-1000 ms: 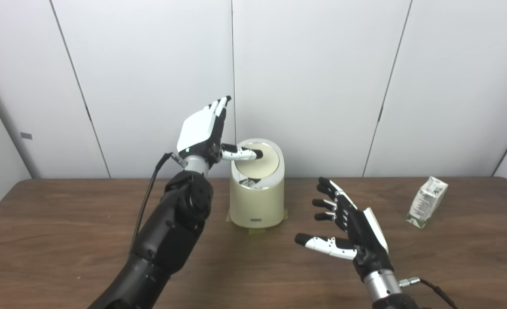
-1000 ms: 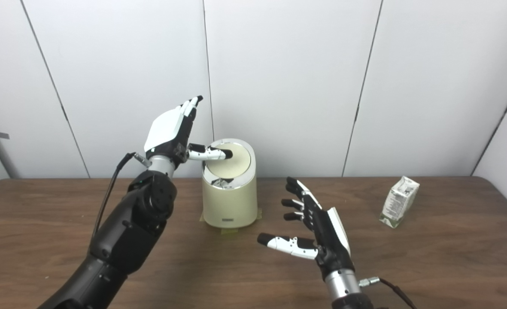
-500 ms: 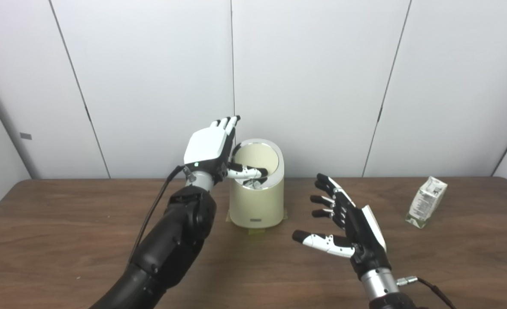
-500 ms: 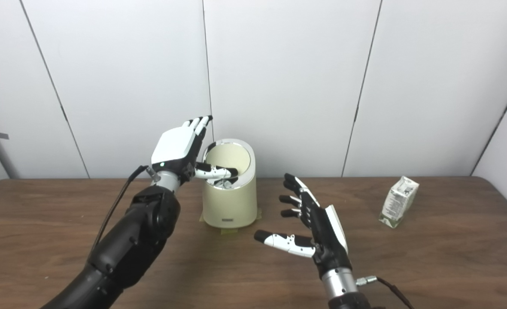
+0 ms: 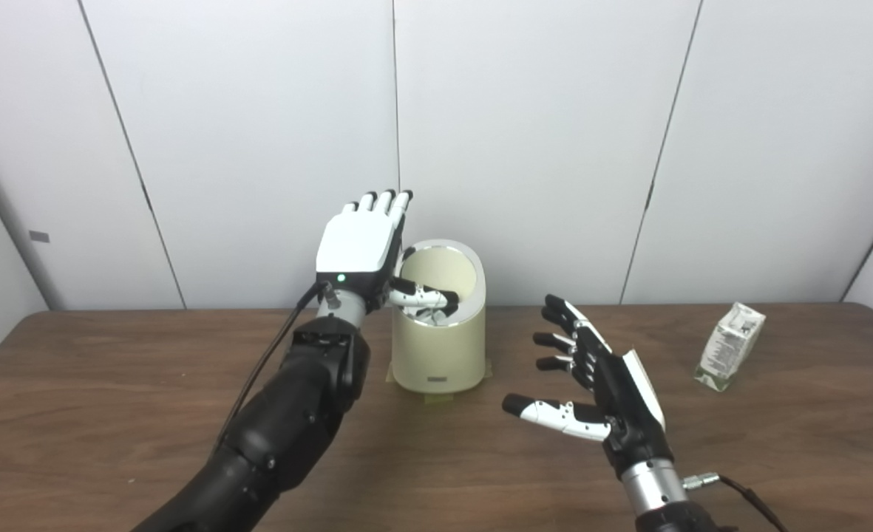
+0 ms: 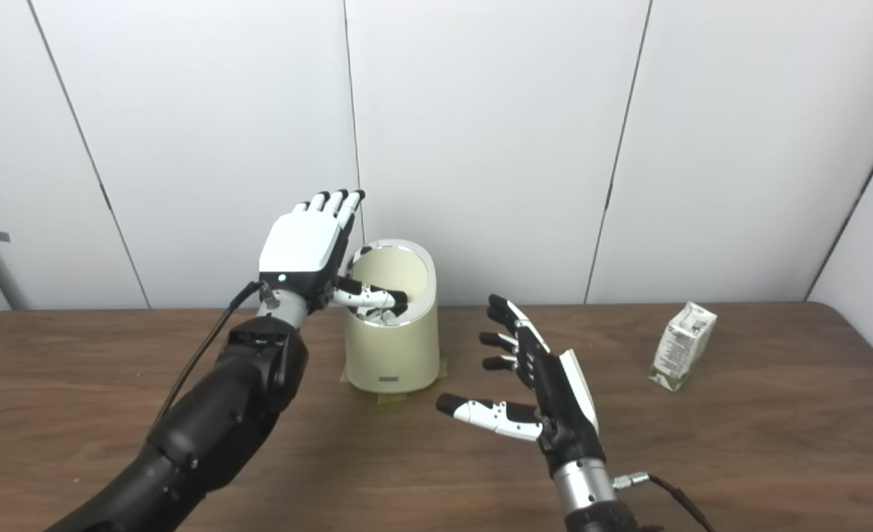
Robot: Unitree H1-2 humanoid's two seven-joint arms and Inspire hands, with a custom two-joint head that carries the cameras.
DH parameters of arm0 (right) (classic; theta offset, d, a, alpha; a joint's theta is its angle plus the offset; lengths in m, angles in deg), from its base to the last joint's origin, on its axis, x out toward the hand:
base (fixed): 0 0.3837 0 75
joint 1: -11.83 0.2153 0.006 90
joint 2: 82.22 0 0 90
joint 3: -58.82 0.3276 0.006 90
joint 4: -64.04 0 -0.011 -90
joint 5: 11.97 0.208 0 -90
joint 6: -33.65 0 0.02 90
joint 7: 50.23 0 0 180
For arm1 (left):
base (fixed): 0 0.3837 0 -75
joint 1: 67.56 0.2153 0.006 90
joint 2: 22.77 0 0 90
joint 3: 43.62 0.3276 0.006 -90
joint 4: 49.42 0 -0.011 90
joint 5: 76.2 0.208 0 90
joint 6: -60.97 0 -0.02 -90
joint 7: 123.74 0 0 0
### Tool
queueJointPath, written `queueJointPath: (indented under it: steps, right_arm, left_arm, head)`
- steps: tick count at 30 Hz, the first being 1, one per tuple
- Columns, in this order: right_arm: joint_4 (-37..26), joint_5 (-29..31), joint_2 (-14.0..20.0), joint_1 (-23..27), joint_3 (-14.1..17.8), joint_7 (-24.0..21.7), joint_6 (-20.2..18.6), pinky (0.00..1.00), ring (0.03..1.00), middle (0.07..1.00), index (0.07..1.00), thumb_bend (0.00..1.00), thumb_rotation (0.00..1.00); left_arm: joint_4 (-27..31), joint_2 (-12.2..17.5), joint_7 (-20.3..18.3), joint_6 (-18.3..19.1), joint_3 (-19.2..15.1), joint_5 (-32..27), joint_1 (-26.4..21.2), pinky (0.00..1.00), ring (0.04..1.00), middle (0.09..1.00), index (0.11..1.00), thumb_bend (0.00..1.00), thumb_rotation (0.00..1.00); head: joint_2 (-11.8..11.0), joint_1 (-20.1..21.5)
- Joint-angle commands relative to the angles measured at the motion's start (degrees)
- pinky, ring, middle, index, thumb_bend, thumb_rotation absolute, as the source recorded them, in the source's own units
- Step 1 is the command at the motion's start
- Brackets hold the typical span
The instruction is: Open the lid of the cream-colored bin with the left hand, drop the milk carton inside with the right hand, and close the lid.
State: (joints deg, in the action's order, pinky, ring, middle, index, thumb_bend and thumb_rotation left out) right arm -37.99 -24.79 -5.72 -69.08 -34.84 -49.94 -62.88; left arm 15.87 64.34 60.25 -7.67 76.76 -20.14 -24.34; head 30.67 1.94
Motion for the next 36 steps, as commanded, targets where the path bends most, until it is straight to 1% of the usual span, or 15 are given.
queueJointPath:
  steps: [1,3,5,7,17,20,21,22,23,25,26,28,30,33,36]
  right_arm:
    - [-2.2,0.4,0.3,1.9,0.3,-0.1,0.7,0.68,0.802,0.897,0.899,0.81,0.30]
    - [-2.1,0.5,0.5,1.9,0.2,-0.2,0.9,0.68,0.803,0.898,0.898,0.81,0.30]
    - [-2.0,0.4,0.6,1.8,0.2,-0.2,1.0,0.68,0.799,0.895,0.895,0.81,0.30]
    - [-2.1,0.3,0.6,1.9,0.1,-0.2,0.7,0.68,0.797,0.894,0.893,0.80,0.29]
    - [-1.8,0.0,0.6,1.9,-0.2,-0.4,0.4,0.68,0.800,0.895,0.894,0.80,0.30]
    - [-1.7,-0.1,0.6,1.9,-0.2,-0.3,0.6,0.68,0.797,0.893,0.893,0.79,0.30]
    - [-1.8,-0.1,0.5,1.9,-0.2,-0.3,0.5,0.68,0.796,0.892,0.892,0.79,0.30]
    - [-1.8,-0.1,0.5,1.9,-0.2,-0.2,0.4,0.67,0.795,0.893,0.892,0.79,0.30]
    - [-1.8,-0.1,0.5,1.9,-0.2,-0.2,0.4,0.67,0.793,0.891,0.891,0.80,0.30]
    - [-1.8,-0.1,0.4,1.9,-0.2,-0.2,0.4,0.67,0.792,0.890,0.889,0.80,0.29]
    - [-1.8,-0.1,0.5,1.9,-0.2,-0.2,0.4,0.67,0.792,0.890,0.889,0.80,0.30]
    - [-1.6,-0.2,0.6,1.8,-0.1,-0.1,0.7,0.67,0.792,0.891,0.891,0.79,0.30]
    - [-1.7,-0.1,0.7,1.7,0.0,0.0,0.7,0.68,0.793,0.892,0.892,0.79,0.30]
    - [-2.0,0.0,0.6,1.7,0.1,0.0,0.4,0.67,0.796,0.893,0.890,0.79,0.29]
    - [-1.8,0.3,0.8,1.7,0.4,0.0,0.8,0.66,0.794,0.893,0.890,0.78,0.29]
  left_arm:
    - [-0.9,1.6,-0.5,-0.2,0.7,2.1,-1.8,0.97,1.000,1.000,1.000,1.00,0.32]
    - [-1.3,2.2,-0.9,-0.3,1.8,3.6,-1.9,0.95,1.000,0.999,1.000,1.00,0.32]
    - [-1.7,2.8,-1.2,-0.2,3.2,5.6,-2.0,0.89,0.994,0.985,1.000,1.00,0.34]
    - [-1.4,3.2,-1.8,0.0,4.0,6.4,-2.0,0.88,0.994,0.985,1.000,1.00,0.34]
    - [0.0,3.3,-1.5,-0.9,3.1,6.0,-1.9,0.91,1.000,0.998,1.000,1.00,0.37]
    - [1.3,3.1,-1.2,-1.4,1.3,4.1,-1.5,0.92,1.000,0.996,1.000,1.00,0.37]
    - [3.2,2.4,-1.2,-1.7,-1.2,1.2,-0.8,0.92,1.000,0.995,1.000,1.00,0.36]
    - [5.2,1.5,-0.9,-2.4,-4.2,-2.6,0.0,0.92,1.000,0.987,1.000,1.00,0.38]
    - [6.5,0.8,-0.8,-3.0,-6.3,-5.1,0.5,0.90,0.996,0.978,0.996,1.00,0.40]
    - [10.0,-0.8,-0.8,-5.7,-11.9,-12.6,2.0,0.89,0.990,0.972,0.990,1.00,0.40]
    - [11.0,-1.3,-1.0,-6.6,-13.6,-14.8,2.4,0.89,0.993,0.980,0.990,1.00,0.42]
    - [14.1,-2.3,-2.1,-8.3,-17.8,-21.3,3.9,0.88,0.997,0.992,0.994,1.00,0.45]
    - [18.1,-3.0,-4.0,-9.2,-21.8,-28.1,6.0,0.86,0.996,0.999,0.999,1.00,0.46]
    - [22.4,-2.7,-6.7,-9.8,-25.3,-35.2,8.9,0.89,0.986,0.998,1.000,1.00,0.46]
    - [25.8,-1.5,-9.2,-9.6,-27.1,-39.6,12.3,0.89,0.982,0.986,1.000,1.00,0.41]
  head:
    - [0.0,-0.1]
    - [0.0,-0.3]
    - [0.1,-0.3]
    - [-0.1,-0.3]
    - [-0.3,-0.5]
    - [-0.2,-0.5]
    - [-0.3,-0.5]
    - [-0.3,-0.4]
    - [-0.3,-0.4]
    - [-0.3,-0.2]
    - [-0.3,-0.2]
    - [-0.3,-0.3]
    - [-0.3,-0.2]
    - [-0.2,-0.3]
    - [-0.1,-0.1]
